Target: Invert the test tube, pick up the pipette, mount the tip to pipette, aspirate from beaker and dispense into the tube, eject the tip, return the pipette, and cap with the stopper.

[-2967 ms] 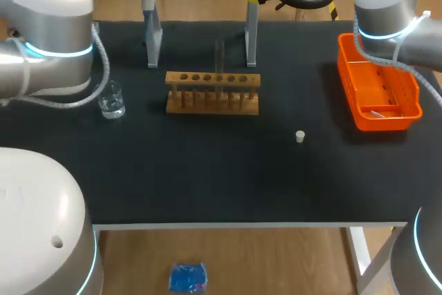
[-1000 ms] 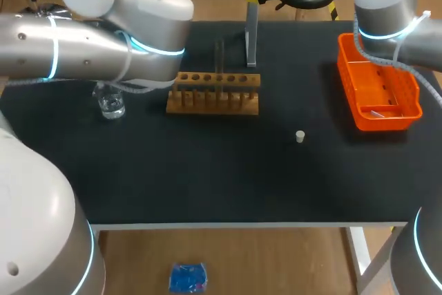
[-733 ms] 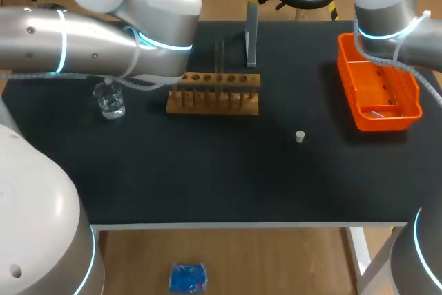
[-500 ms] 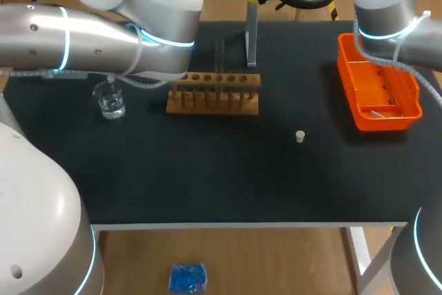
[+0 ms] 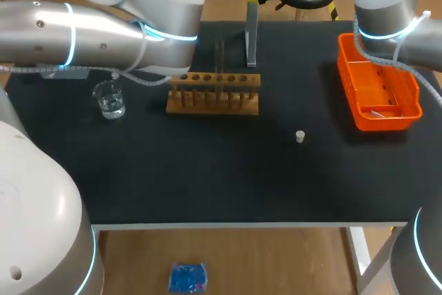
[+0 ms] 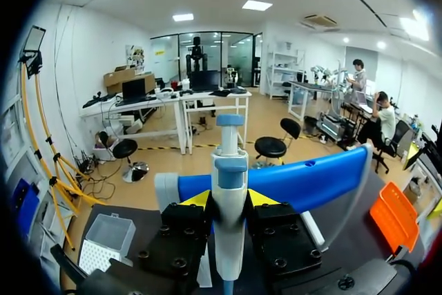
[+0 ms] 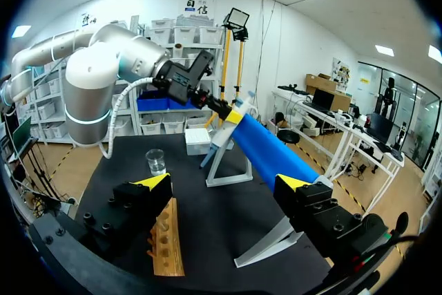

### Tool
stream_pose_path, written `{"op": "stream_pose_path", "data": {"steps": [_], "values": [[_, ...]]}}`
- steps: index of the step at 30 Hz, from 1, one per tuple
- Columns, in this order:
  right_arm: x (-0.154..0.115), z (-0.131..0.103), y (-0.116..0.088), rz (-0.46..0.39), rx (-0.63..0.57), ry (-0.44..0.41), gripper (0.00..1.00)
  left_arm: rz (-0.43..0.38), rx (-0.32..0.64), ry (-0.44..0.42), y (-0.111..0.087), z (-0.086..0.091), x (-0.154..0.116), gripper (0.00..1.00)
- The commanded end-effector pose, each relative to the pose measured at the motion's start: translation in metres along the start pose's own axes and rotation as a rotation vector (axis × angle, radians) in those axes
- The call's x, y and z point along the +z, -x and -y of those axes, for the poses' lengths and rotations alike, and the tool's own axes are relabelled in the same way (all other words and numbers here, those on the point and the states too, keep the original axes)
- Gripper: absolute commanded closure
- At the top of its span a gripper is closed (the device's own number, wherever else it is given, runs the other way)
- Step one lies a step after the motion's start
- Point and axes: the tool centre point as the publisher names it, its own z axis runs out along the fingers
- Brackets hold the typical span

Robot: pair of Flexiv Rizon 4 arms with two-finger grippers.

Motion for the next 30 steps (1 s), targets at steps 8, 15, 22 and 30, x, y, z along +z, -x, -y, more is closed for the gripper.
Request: {"op": "stream_pose_path", "data": {"steps": [8, 15, 22, 30], "values": [[-0.001, -0.001, 0.001, -0.003, 0.001, -0.004, 0.00, 0.008, -0.005, 0.029, -0.001, -0.005, 0.006, 1.00], [-0.001, -0.001, 0.001, -0.003, 0.001, -0.004, 0.00, 0.007, -0.009, 0.044, -0.003, -0.011, 0.008, 1.00], [-0.001, -0.001, 0.001, -0.003, 0.001, -0.004, 0.00, 0.010, -0.015, 0.053, -0.006, -0.018, 0.007, 0.86], [-0.001, -0.001, 0.001, -0.003, 0.001, -0.004, 0.00, 0.002, -0.031, 0.052, -0.013, -0.024, 0.004, 0.00]]}}
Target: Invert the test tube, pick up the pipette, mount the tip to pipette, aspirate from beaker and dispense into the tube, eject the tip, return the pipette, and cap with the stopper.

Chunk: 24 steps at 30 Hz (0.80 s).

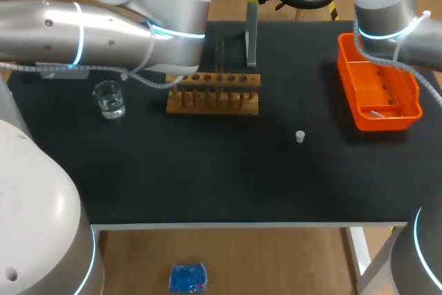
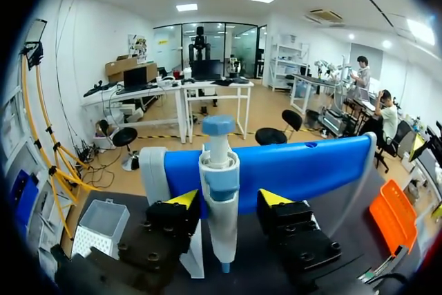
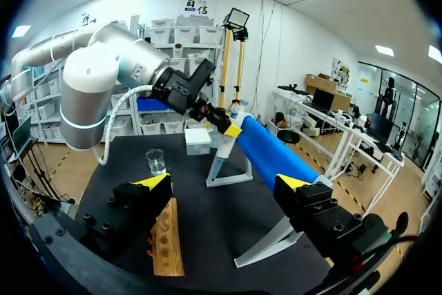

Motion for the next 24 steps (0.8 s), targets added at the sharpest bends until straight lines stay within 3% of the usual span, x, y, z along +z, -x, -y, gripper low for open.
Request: {"op": "stream_pose_path", "data": {"steps": [1, 19, 24], "values": [[-0.001, -0.001, 0.001, -0.003, 0.001, -0.004, 0.00, -0.002, -0.003, -0.007, -0.003, -0.003, -0.002, 0.00], [-0.001, -0.001, 0.001, -0.003, 0.001, -0.004, 0.00, -0.028, 0.046, -0.052, -0.018, 0.011, -0.044, 0.00], [-0.001, -0.001, 0.001, -0.003, 0.001, -0.004, 0.00, -0.089, 0.078, -0.080, -0.018, 0.011, -0.069, 0.00]]}}
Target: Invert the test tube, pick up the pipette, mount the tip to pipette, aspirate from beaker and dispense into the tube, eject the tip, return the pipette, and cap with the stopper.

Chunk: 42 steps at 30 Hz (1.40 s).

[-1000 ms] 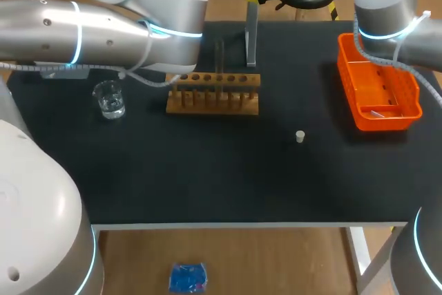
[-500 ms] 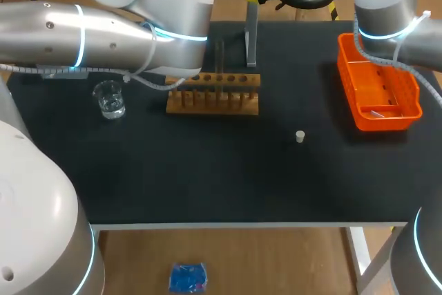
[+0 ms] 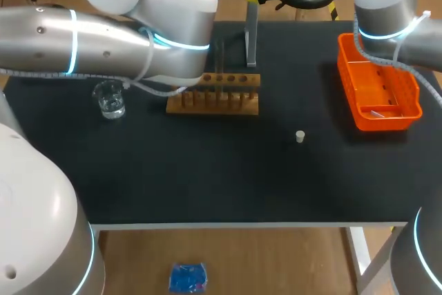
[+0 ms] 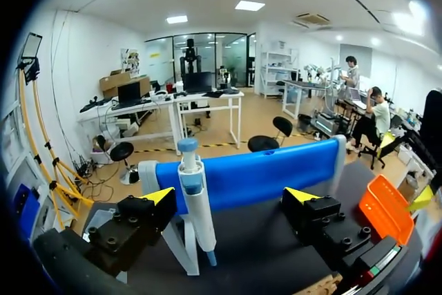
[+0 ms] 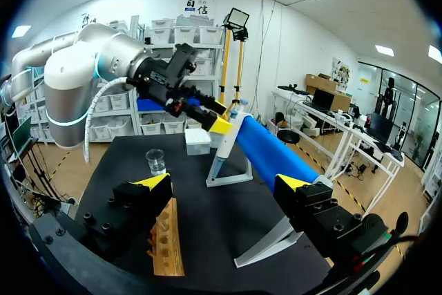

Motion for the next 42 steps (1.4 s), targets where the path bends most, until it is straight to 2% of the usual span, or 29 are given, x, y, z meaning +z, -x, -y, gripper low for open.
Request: {"op": "stream_pose_path", "data": {"steps": [1, 6, 8, 10, 15, 21, 25, 31, 37, 42], "values": [[-0.001, -0.001, 0.001, -0.003, 0.001, -0.004, 0.00, -0.084, 0.033, -0.022, 0.008, 0.001, -0.031, 0.00], [-0.001, -0.001, 0.001, -0.003, 0.001, -0.004, 0.00, -0.259, 0.125, -0.043, 0.003, 0.003, -0.062, 0.00], [-0.001, -0.001, 0.001, -0.003, 0.001, -0.004, 0.00, -0.362, 0.177, -0.075, -0.001, 0.004, -0.074, 0.00], [-0.001, -0.001, 0.001, -0.003, 0.001, -0.004, 0.00, -0.415, 0.206, -0.088, -0.003, 0.005, -0.090, 0.00], [-0.001, -0.001, 0.001, -0.003, 0.001, -0.004, 0.00, -0.664, 0.286, -0.144, -0.011, 0.004, -0.123, 0.00], [-0.001, -0.001, 0.001, -0.003, 0.001, -0.004, 0.00, -0.820, 0.357, -0.150, -0.025, -0.014, -0.156, 0.00], [-0.001, -0.001, 0.001, -0.003, 0.001, -0.004, 0.00, -0.859, 0.376, -0.150, -0.033, -0.032, -0.170, 0.00], [-0.001, -0.001, 0.001, -0.003, 0.001, -0.004, 0.00, -0.863, 0.369, -0.152, -0.043, -0.060, -0.178, 0.00], [-0.001, -0.001, 0.001, -0.003, 0.001, -0.004, 0.00, -0.819, 0.337, -0.133, -0.059, -0.090, -0.171, 0.00], [-0.001, -0.001, 0.001, -0.003, 0.001, -0.004, 0.00, -0.788, 0.320, -0.142, -0.066, -0.105, -0.160, 0.00]]}}
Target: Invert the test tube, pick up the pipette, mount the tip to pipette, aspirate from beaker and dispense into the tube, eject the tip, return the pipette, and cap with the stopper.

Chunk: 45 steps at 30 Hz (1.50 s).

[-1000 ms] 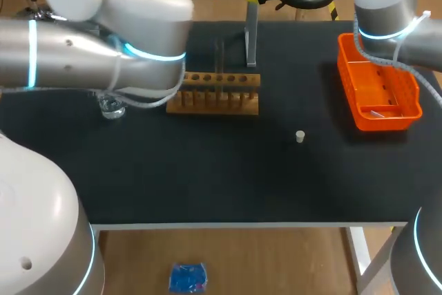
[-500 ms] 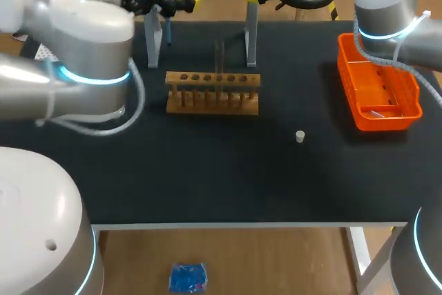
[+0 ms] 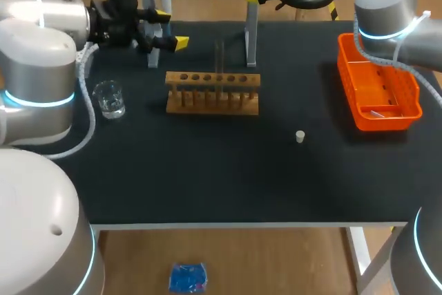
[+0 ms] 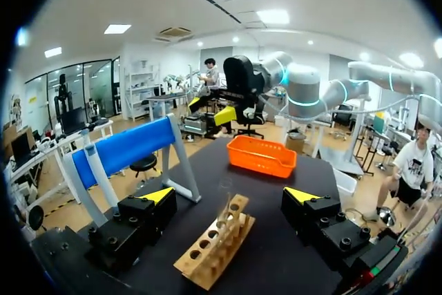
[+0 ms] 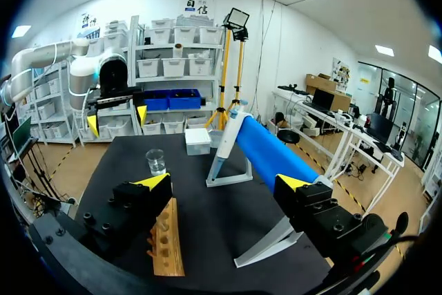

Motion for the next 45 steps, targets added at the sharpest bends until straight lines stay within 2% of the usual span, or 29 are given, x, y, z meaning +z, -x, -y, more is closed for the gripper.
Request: {"op": "stream_pose_path", "data": {"steps": [1, 6, 15, 25, 45], "values": [[-0.001, -0.001, 0.001, -0.003, 0.001, -0.004, 0.00, 0.057, 0.000, -0.033, -0.004, -0.011, 0.014, 0.00], [-0.001, -0.001, 0.001, -0.003, 0.001, -0.004, 0.00, 0.143, -0.010, -0.039, -0.002, -0.018, 0.026, 0.00], [-0.001, -0.001, 0.001, -0.003, 0.001, -0.004, 0.00, 0.181, -0.024, -0.040, -0.006, -0.028, 0.045, 0.00], [-0.001, -0.001, 0.001, -0.003, 0.001, -0.004, 0.00, 0.190, -0.044, -0.032, -0.012, -0.037, 0.061, 0.00], [-0.001, -0.001, 0.001, -0.003, 0.001, -0.004, 0.00, 0.195, -0.045, -0.034, -0.013, -0.038, 0.061, 0.00]]}}
